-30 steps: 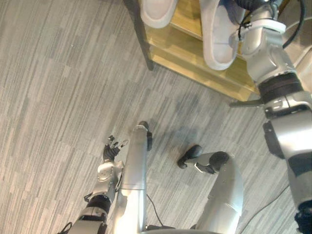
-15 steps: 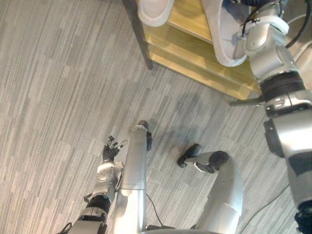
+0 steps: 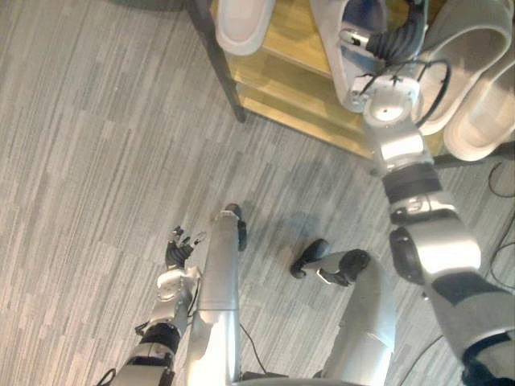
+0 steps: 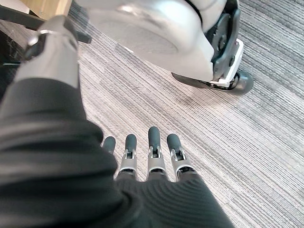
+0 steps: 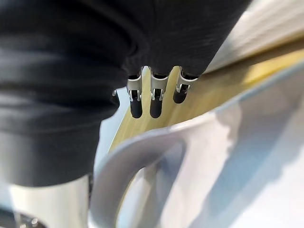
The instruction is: Organize the slippers on the shoe rack
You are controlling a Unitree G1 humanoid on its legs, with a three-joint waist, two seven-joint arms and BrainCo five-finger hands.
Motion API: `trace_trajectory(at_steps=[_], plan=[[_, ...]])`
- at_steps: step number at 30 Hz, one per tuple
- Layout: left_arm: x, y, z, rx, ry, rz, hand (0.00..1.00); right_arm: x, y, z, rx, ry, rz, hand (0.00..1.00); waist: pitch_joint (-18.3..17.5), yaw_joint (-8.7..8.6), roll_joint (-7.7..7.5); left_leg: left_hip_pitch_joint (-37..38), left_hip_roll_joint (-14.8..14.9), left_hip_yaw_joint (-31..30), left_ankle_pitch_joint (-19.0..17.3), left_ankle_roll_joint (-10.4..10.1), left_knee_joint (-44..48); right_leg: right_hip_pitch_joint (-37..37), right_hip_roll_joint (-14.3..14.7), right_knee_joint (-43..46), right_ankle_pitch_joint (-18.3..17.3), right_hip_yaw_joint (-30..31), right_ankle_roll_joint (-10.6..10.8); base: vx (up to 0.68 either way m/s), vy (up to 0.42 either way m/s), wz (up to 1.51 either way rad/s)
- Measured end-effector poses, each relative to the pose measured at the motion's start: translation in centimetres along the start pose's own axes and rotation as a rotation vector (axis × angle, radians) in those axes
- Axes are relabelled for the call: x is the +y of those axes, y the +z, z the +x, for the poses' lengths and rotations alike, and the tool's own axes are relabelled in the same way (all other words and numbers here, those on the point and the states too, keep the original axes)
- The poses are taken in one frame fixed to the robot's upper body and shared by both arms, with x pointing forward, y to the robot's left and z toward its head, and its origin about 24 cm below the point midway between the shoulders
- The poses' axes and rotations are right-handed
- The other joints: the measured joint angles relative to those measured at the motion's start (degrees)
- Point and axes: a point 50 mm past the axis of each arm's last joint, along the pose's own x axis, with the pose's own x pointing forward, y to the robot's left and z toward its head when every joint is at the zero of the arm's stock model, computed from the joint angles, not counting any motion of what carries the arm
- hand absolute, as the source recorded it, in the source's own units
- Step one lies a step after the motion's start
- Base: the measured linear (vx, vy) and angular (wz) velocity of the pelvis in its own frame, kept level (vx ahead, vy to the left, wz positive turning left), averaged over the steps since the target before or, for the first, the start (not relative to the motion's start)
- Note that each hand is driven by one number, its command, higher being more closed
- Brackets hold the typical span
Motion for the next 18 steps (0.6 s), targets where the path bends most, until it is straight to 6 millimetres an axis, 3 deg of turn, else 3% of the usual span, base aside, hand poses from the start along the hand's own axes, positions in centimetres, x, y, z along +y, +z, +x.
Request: trace_trajectory(at_steps=[3, 7, 18], plan=[[0.3, -0.1, 0.0, 0.004, 0.012, -0.007, 0.00, 0.4, -1.3, -0.9, 0.087, -0.017, 0.124, 0.00, -0.5, 0.01, -0.92, 0.3, 0.0, 0.0, 0.2, -0.3, -0.7, 0.2, 0.2, -0.4, 0.0, -0.1, 0.0, 0.00, 0.000, 0.00], [0.4, -0.1, 0.0, 0.010, 0.018, -0.013, 0.00, 0.6, -1.8, -1.3, 0.142, -0.041, 0.256, 0.00, -0.6, -0.03, -0.98, 1.1, 0.0, -0.4, 0.3, -0.3, -1.0, 1.6, 0.3, -1.0, 0.0, -0.8, 0.0, 0.00, 0.006, 0.01], [0.3, -0.2, 0.0, 0.016, 0.027, -0.029, 0.00, 1.6, -1.8, -2.2, 0.217, -0.058, 0.571, 0.00, -0.6, 0.38, -0.96, 1.5, 0.0, -0.5, 0.3, -0.3, -1.3, 2.0, 0.5, -1.2, 0.0, -0.8, 0.1, 0.00, 0.006, 0.00]])
